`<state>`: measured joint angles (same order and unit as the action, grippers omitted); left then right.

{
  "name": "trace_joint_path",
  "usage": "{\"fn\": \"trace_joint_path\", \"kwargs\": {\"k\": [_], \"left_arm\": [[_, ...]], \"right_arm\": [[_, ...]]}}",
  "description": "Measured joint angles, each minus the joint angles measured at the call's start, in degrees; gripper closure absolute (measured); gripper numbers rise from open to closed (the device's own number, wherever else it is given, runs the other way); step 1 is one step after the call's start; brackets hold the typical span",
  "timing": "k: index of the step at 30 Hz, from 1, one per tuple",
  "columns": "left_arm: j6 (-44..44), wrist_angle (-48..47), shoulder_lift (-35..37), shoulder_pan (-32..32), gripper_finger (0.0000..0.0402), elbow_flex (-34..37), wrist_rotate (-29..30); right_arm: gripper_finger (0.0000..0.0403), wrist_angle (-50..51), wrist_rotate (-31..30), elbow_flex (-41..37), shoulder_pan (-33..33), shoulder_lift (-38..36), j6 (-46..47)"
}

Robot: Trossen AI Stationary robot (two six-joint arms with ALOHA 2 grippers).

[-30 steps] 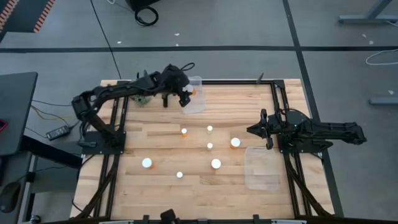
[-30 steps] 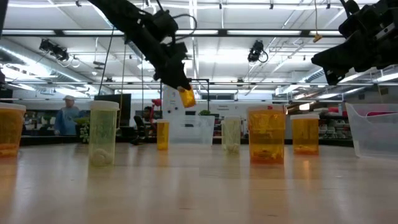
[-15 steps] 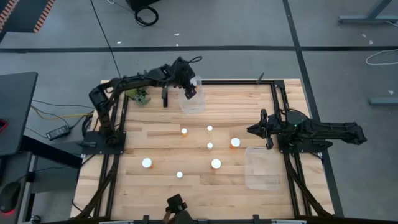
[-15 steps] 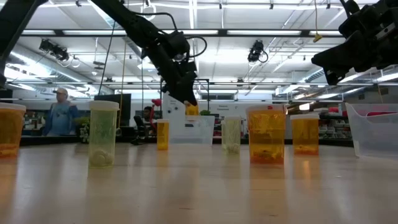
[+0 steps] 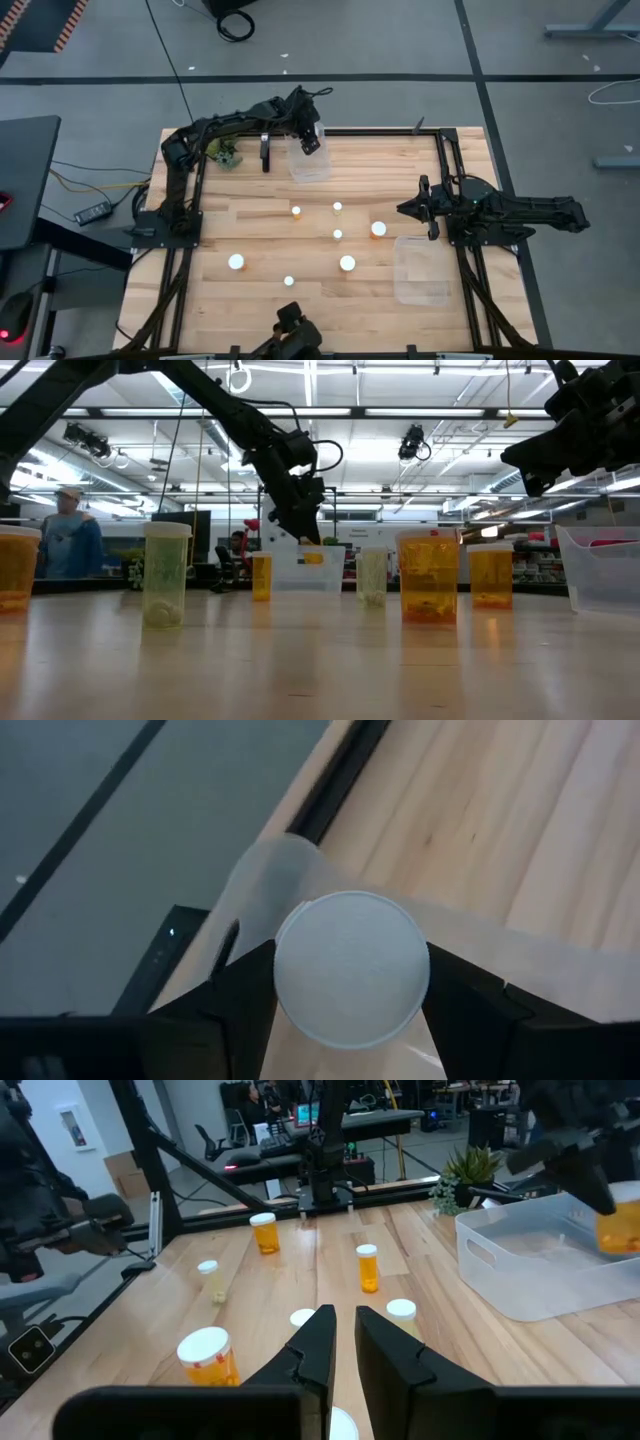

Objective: Pick and place medicine bottles into bin by pill shape (circle, oval)
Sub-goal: Put the orange capsule bottle into the top transparent bin

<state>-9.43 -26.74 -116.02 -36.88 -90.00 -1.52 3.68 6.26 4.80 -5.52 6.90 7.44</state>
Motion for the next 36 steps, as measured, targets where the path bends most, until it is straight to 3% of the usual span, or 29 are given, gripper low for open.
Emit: {"fn": "trace_joint_path", "kwargs": {"k": [27, 36], "left_arm": [[0.75, 2.44, -4.88, -0.09, 0.0171, 0.04, 0.34], [-0.33, 2.47, -4.86, -0.02, 0.0131, 0.04, 1.55]], "right_arm": [[0.0354, -0.13, 0.00, 0.00, 0.02, 0.26, 0.00], [0.0354, -0.13, 0.01, 0.00, 0.01, 0.26, 0.00]]}}
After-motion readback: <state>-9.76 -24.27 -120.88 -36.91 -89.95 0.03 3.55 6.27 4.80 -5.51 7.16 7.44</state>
